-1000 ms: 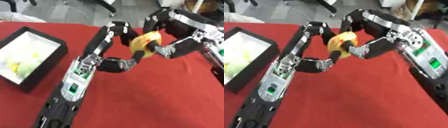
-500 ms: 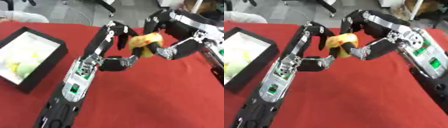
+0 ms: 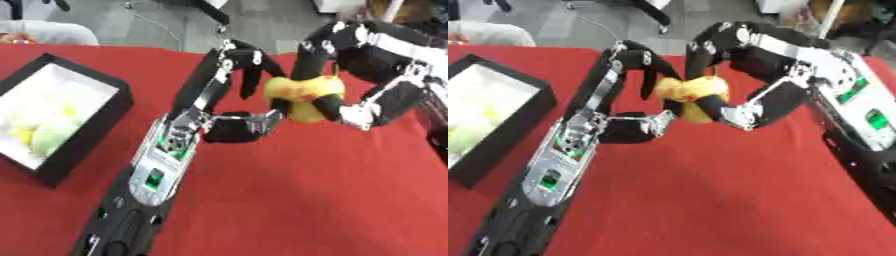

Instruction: Pick up the objects with one hand, pass them to the other hand, and then place them into the box on the other side of the table.

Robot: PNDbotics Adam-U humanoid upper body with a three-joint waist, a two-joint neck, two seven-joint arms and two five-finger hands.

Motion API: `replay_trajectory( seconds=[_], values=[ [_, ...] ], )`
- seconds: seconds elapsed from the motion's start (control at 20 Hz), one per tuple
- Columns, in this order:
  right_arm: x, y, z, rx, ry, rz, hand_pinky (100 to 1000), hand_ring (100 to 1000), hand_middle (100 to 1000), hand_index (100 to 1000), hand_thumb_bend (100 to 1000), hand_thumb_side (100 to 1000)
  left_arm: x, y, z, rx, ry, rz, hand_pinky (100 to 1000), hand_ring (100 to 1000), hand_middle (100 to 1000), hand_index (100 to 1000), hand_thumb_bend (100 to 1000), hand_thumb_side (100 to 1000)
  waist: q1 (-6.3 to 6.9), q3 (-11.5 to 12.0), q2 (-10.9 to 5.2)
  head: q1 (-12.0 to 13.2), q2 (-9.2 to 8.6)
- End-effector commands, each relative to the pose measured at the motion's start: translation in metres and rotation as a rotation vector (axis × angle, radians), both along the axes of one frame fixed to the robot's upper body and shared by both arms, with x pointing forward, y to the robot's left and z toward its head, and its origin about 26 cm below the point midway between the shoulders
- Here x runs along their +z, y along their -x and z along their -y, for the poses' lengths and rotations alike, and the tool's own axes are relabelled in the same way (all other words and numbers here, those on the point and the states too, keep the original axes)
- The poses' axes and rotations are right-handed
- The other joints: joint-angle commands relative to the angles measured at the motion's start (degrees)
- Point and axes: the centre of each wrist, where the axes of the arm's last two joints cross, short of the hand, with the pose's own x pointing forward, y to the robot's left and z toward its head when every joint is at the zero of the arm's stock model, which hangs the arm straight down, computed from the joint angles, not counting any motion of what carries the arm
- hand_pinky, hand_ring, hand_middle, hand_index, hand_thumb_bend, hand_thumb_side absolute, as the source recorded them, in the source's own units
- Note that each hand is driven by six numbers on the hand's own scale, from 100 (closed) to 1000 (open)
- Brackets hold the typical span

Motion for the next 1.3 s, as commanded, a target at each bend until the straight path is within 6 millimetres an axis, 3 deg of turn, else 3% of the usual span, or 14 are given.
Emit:
replay_trajectory(
  seconds=[0.05,0.25,0.3,0.35,0.5,0.9,1.05,1.2,1.25,1.3],
  values=[
    [0.020,0.006,0.006,-0.078,-0.081,0.107,698,874,845,802,297,471,0.005,-0.005,-0.006,0.023,0.002,0.007,249,204,220,413,100,200,-0.22,-0.1,0.33,0.2,0.34],
    [0.023,0.006,0.009,-0.226,-0.202,0.138,720,894,877,841,335,517,0.005,-0.004,-0.006,0.018,-0.002,0.011,250,204,222,415,100,198,-0.09,-0.2,0.48,0.3,0.34],
    [0.023,0.006,0.010,-0.256,-0.225,0.143,722,896,882,848,278,545,0.005,-0.004,-0.006,0.016,-0.004,0.013,251,205,223,415,100,198,-0.06,-0.2,0.52,0.3,0.34],
    [0.023,0.007,0.011,-0.283,-0.245,0.148,726,897,882,854,352,529,0.005,-0.004,-0.005,0.014,-0.006,0.015,252,205,223,415,100,196,-0.03,-0.2,0.55,0.3,0.34],
    [0.024,0.007,0.013,-0.350,-0.271,0.167,739,908,896,876,373,542,0.005,-0.004,-0.005,0.010,-0.013,0.021,252,205,224,416,100,196,0.06,-0.3,0.62,0.3,0.34],
    [0.034,0.009,0.026,-0.478,-0.308,0.236,757,913,907,891,339,553,0.002,-0.010,-0.014,0.040,-0.044,0.030,248,206,228,420,100,201,0.43,-0.5,0.12,0.6,0.34],
    [0.038,0.012,0.042,-0.511,-0.336,0.278,774,903,898,900,321,552,-0.007,-0.024,-0.036,0.127,-0.088,0.029,244,206,231,423,100,200,0.49,-1.0,-0.94,1.1,0.34],
    [0.033,0.018,0.061,-0.545,-0.339,0.326,780,901,897,905,312,556,-0.016,-0.041,-0.079,0.292,-0.086,-0.004,247,207,232,424,100,189,0.54,-2.0,-2.14,2.6,0.34],
    [0.031,0.019,0.066,-0.557,-0.338,0.338,786,900,896,908,316,604,-0.015,-0.045,-0.097,0.359,-0.072,-0.008,256,213,235,426,100,184,0.68,-2.2,-2.48,3.2,0.31],
    [0.030,0.021,0.072,-0.572,-0.336,0.353,787,897,892,907,303,555,-0.013,-0.048,-0.119,0.445,-0.057,-0.003,260,215,237,427,100,183,0.93,-2.4,-2.81,3.7,0.23]
  ],
)
